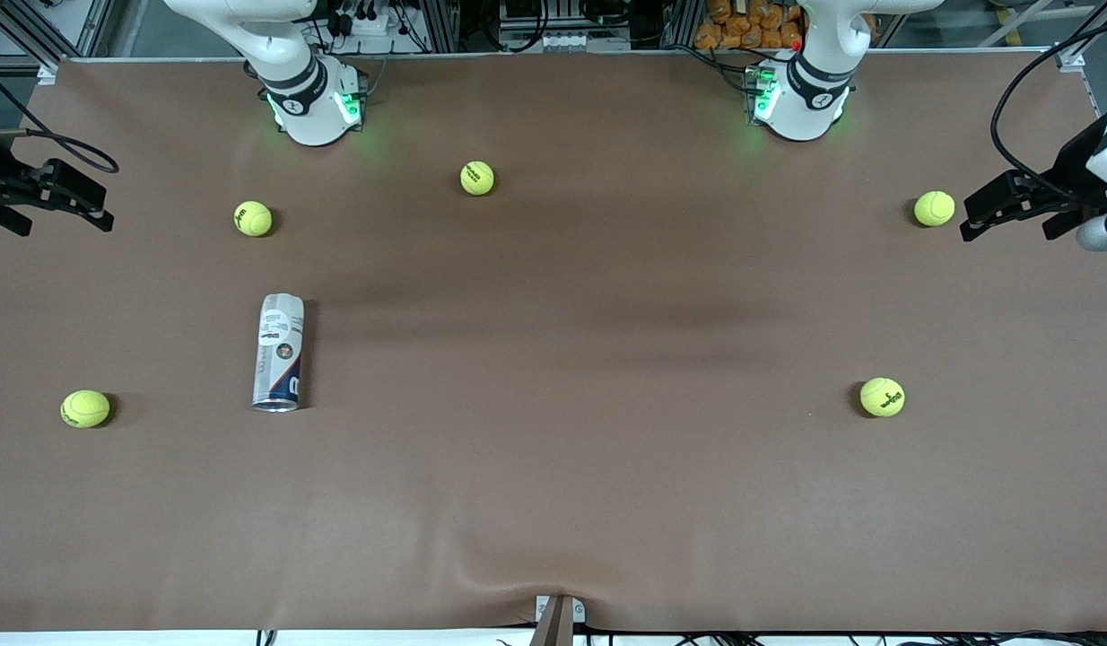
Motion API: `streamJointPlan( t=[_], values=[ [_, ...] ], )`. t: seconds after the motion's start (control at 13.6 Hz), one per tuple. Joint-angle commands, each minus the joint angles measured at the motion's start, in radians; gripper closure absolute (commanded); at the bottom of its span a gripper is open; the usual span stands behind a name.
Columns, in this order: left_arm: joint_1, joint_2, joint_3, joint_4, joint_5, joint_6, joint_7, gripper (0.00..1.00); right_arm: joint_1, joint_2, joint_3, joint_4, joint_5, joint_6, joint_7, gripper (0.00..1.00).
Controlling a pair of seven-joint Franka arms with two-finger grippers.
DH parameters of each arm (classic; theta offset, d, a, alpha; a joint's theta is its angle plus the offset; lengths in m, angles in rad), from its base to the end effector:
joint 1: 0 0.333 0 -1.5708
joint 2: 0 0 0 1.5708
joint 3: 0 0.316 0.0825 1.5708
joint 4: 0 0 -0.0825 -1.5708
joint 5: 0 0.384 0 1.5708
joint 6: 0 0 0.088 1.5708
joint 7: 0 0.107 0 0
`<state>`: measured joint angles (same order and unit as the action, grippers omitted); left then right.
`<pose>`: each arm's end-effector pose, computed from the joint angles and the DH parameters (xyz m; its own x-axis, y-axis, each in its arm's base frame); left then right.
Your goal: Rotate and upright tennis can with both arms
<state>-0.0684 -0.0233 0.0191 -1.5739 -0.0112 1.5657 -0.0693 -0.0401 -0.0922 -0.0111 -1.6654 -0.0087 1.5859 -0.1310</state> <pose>0.5463 -0.0280 0.6354 0.9997 0.0199 0.0143 0.0198 -0.9997 0.0127 0.5259 -0.0281 0.6310 0.9967 0.0799 0.0116 0.0798 -0.9968 0.0093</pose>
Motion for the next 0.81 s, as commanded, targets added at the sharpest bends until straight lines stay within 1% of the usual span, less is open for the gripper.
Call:
streamJointPlan(
  t=[0.0,0.44,0.59,0.74],
  values=[
    [0.010,-0.004,-0.004,0.006,-0.015,-0.016,0.017,0.00,-0.015,-0.029,0.010,-0.022,0.006,0.002,-0.044,0.00],
    [0.015,-0.003,-0.004,0.006,-0.016,-0.018,0.017,0.00,-0.007,-0.029,0.014,-0.020,0.012,-0.026,-0.070,0.00],
    [0.015,-0.003,-0.002,0.006,-0.029,-0.024,0.017,0.00,-0.012,-0.032,0.011,-0.020,0.058,-0.050,-0.071,0.00],
    [0.015,-0.003,-0.002,0.006,-0.029,-0.027,0.019,0.00,-0.014,-0.034,0.010,-0.020,0.070,-0.055,-0.071,0.00]
  ],
)
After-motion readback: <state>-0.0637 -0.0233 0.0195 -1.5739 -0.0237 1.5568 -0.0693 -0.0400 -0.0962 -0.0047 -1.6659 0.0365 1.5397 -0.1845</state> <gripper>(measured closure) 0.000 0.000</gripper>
